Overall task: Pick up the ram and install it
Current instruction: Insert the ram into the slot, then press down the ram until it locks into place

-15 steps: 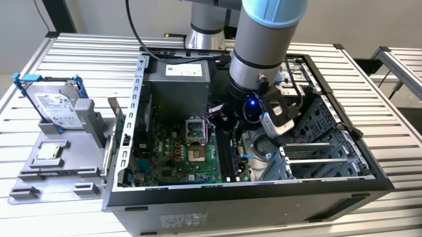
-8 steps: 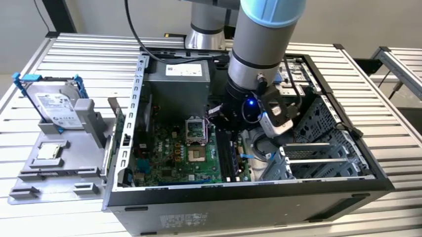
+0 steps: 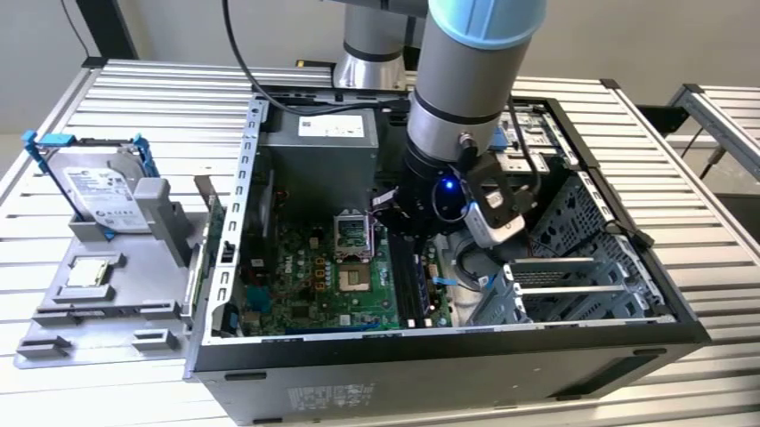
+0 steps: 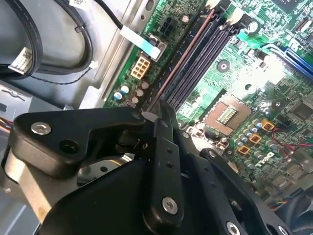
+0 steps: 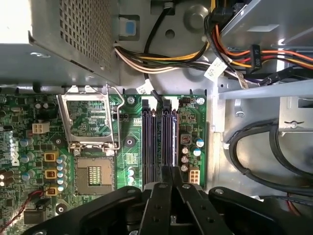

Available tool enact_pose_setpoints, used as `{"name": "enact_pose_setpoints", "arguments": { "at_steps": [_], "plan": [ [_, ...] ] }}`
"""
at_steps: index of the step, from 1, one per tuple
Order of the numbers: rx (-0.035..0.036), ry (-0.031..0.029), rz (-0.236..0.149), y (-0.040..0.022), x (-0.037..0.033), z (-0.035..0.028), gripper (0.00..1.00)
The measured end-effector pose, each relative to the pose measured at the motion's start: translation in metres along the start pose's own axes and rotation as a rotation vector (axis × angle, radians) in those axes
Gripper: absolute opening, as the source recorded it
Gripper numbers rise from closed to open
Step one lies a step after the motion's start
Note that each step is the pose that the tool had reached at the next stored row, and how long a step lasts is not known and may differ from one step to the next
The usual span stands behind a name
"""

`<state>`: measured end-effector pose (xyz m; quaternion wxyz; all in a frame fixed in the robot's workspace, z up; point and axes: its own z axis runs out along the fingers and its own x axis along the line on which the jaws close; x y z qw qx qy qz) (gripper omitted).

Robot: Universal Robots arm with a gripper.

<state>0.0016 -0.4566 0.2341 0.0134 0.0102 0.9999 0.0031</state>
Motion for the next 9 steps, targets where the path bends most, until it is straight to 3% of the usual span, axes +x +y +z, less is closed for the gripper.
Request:
{"name": "enact_pose_setpoints", "arguments": {
  "at_steps": [9],
  "plan": [
    [0.0,-0.0001,-0.002,-0.0001,0.0021,-0.0001,0.0]
  ]
}}
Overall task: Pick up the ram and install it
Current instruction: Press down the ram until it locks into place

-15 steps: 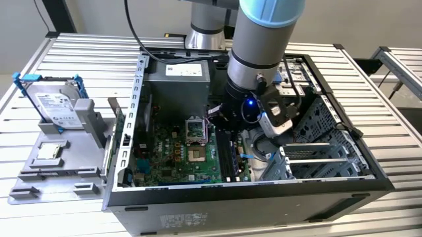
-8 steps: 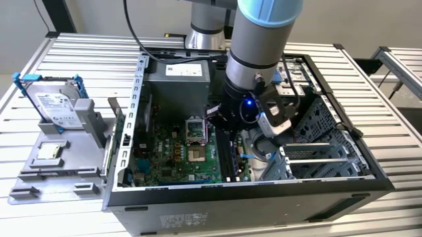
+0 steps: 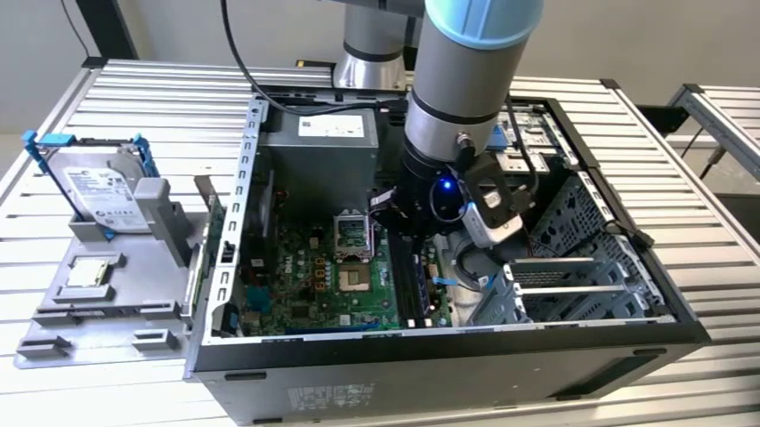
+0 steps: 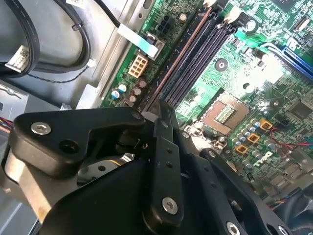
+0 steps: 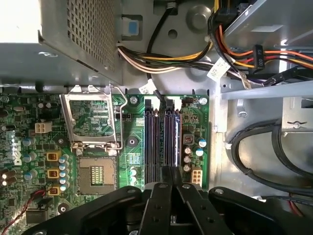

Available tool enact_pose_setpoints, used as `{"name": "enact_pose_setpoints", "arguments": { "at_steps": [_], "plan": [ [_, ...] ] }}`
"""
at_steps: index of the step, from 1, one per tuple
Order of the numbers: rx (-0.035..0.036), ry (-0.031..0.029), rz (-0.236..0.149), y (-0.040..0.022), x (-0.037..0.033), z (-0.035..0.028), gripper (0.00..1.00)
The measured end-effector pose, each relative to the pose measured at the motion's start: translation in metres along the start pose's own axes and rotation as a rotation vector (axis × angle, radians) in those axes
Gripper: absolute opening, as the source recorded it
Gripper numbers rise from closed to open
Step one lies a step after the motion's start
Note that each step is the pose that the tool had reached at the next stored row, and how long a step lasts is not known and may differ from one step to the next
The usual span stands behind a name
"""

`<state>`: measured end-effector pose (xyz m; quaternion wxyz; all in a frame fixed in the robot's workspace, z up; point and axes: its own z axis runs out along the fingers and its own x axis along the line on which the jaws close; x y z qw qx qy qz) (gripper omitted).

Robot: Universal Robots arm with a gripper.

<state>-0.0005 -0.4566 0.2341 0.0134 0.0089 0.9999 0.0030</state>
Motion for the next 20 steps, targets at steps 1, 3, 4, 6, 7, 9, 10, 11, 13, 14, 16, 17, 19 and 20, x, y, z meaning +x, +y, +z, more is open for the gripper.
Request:
{"name": "enact_pose_setpoints", "arguments": {
  "at_steps": [1,3,4,6,7,9,10,11,13,14,16,17,19,20],
  "plan": [
    [0.0,0.0,-0.003,0.0,0.0,0.0,0.0],
    [-0.0005,0.0002,-0.027,0.0,0.0,0.0,0.0],
    [-0.0008,0.0003,-0.045,0.0,0.0001,0.0,0.0],
    [-0.0015,0.0005,-0.082,0.0,0.0001,0.0,0.0],
    [-0.0018,0.0006,-0.099,0.0,0.0001,-0.0001,0.0],
    [-0.0028,0.0007,-0.136,0.0,0.0001,-0.0001,0.0],
    [-0.0032,0.0006,-0.154,0.0,0.0001,-0.0001,0.0],
    [-0.0038,0.0002,-0.174,0.0,0.0001,-0.0001,0.0],
    [-0.0047,-0.0008,-0.205,0.0,0.0,-0.0001,0.0],
    [-0.0054,-0.0011,-0.232,0.0,-0.0001,-0.0001,0.0],
    [-0.0058,-0.0009,-0.249,0.0,-0.0011,-0.0002,0.0],
    [-0.006,-0.0009,-0.256,0.0001,-0.0018,-0.0002,0.0],
    [-0.0064,-0.0008,-0.271,0.0001,-0.0036,-0.0001,0.0],
    [-0.0066,-0.0007,-0.279,0.0001,-0.0046,-0.0001,0.0]
  ]
}}
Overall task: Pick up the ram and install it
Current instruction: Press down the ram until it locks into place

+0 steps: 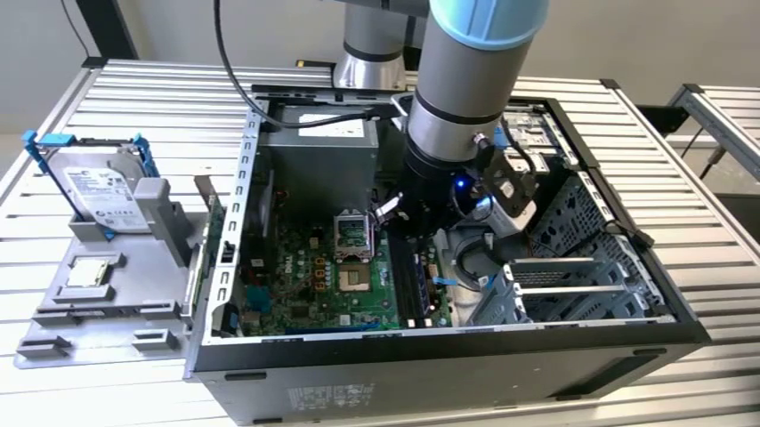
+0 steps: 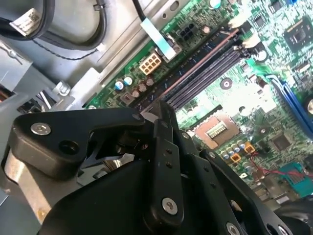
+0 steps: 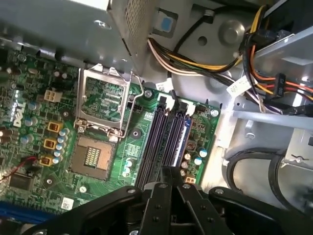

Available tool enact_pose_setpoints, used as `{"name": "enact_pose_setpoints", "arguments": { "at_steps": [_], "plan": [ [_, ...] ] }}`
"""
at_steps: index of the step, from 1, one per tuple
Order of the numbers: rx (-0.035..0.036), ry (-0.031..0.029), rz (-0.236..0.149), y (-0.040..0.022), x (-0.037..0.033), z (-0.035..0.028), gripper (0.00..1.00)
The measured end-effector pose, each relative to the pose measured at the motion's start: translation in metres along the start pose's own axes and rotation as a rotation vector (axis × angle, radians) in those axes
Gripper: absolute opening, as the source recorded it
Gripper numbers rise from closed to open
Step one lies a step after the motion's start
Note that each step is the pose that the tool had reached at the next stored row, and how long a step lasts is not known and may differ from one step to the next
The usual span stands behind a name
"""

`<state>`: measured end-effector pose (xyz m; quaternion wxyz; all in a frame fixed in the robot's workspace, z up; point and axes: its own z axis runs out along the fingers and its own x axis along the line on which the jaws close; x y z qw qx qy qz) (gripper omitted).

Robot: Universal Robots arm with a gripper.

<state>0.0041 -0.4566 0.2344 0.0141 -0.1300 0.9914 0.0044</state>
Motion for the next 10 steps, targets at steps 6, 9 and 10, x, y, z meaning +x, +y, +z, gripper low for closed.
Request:
{"name": "enact_pose_setpoints", "arguments": {
  "at_steps": [6,9,10],
  "plan": [
    [-0.0018,-0.0025,-0.081,-0.0003,-0.0012,-0.0001,0.0],
    [-0.0014,-0.0077,-0.131,-0.0003,-0.0012,-0.0004,0.0],
    [-0.0014,-0.0096,-0.148,-0.0003,-0.0012,-0.0004,0.0]
  ]
}}
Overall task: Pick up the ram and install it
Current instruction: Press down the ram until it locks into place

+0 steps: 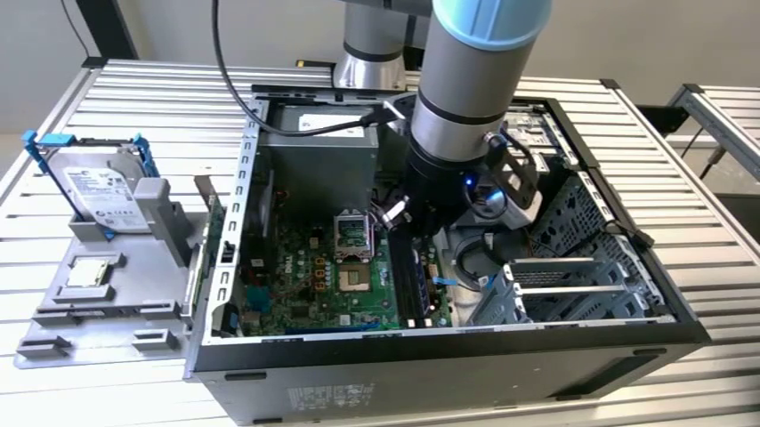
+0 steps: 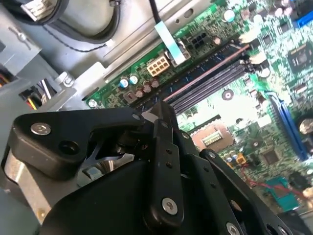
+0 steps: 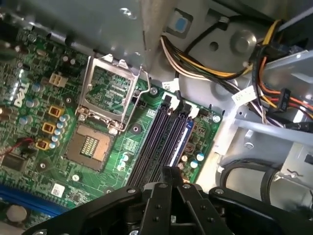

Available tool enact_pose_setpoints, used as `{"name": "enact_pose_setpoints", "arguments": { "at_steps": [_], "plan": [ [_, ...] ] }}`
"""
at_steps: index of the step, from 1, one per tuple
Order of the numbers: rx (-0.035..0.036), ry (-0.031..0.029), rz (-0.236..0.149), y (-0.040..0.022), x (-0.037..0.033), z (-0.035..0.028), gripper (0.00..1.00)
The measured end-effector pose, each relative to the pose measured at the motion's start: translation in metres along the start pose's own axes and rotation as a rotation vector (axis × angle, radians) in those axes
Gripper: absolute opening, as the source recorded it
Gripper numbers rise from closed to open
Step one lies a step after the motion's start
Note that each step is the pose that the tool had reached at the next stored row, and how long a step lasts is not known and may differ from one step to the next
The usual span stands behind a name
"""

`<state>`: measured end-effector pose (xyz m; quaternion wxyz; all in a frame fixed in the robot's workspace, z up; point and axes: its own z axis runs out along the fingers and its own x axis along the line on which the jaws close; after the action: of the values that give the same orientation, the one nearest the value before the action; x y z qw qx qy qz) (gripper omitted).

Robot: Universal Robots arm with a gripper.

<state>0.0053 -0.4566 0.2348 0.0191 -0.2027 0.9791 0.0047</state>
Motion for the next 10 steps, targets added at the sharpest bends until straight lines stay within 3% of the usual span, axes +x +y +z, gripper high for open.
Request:
{"name": "enact_pose_setpoints", "arguments": {
  "at_steps": [4,10],
  "plan": [
    [0.0,-0.0055,-0.063,0.0,0.0,-0.0001,0.0],
    [-0.0034,-0.0077,-0.172,0.0,0.0,-0.0002,0.0]
  ]
}}
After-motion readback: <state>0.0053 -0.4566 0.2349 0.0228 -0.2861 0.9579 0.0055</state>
